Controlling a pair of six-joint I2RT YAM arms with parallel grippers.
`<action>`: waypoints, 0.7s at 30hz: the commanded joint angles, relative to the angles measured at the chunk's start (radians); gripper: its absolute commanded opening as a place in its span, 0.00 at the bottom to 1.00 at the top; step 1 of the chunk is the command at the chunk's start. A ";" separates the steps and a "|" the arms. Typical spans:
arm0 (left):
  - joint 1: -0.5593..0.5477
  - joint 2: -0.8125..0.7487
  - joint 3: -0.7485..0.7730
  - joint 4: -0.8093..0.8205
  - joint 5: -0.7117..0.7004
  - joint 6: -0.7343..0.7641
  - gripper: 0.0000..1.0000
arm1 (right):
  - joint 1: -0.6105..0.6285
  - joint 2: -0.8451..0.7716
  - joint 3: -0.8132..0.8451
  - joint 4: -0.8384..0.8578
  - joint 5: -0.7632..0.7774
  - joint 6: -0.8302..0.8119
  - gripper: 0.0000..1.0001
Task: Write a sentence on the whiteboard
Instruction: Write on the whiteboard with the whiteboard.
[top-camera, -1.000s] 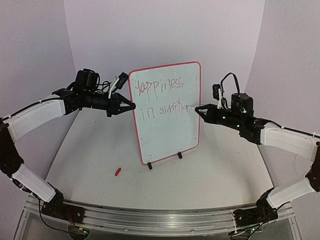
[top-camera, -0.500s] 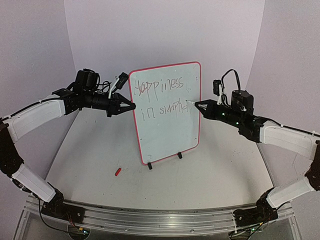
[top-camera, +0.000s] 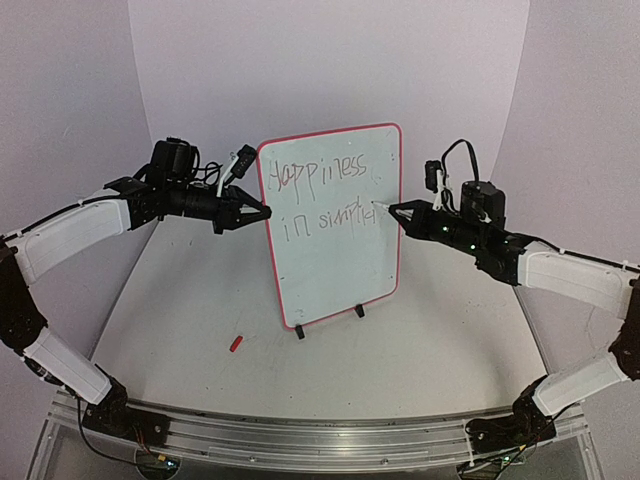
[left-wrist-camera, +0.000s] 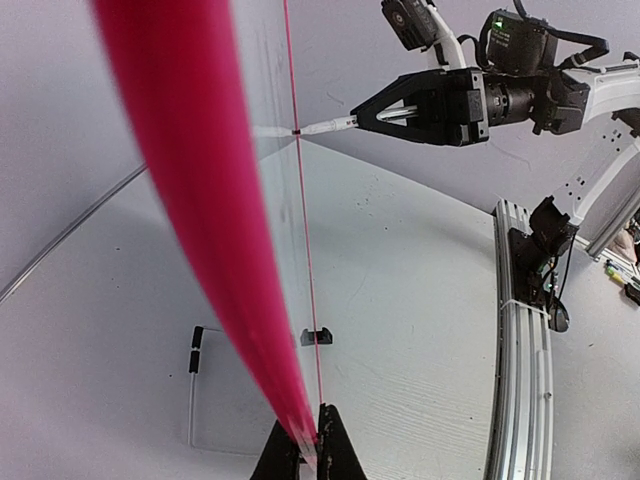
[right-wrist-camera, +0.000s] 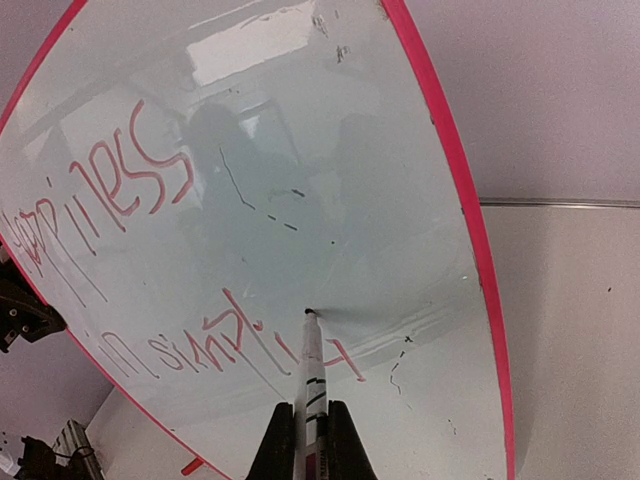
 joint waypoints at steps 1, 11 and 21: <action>-0.015 0.025 -0.028 -0.202 -0.042 0.063 0.00 | 0.004 -0.067 -0.003 0.023 0.040 -0.009 0.00; -0.015 0.029 -0.028 -0.200 -0.039 0.062 0.00 | 0.005 -0.076 -0.052 0.001 0.051 0.002 0.00; -0.015 0.031 -0.028 -0.200 -0.038 0.062 0.00 | 0.004 -0.027 -0.019 -0.004 0.049 -0.013 0.00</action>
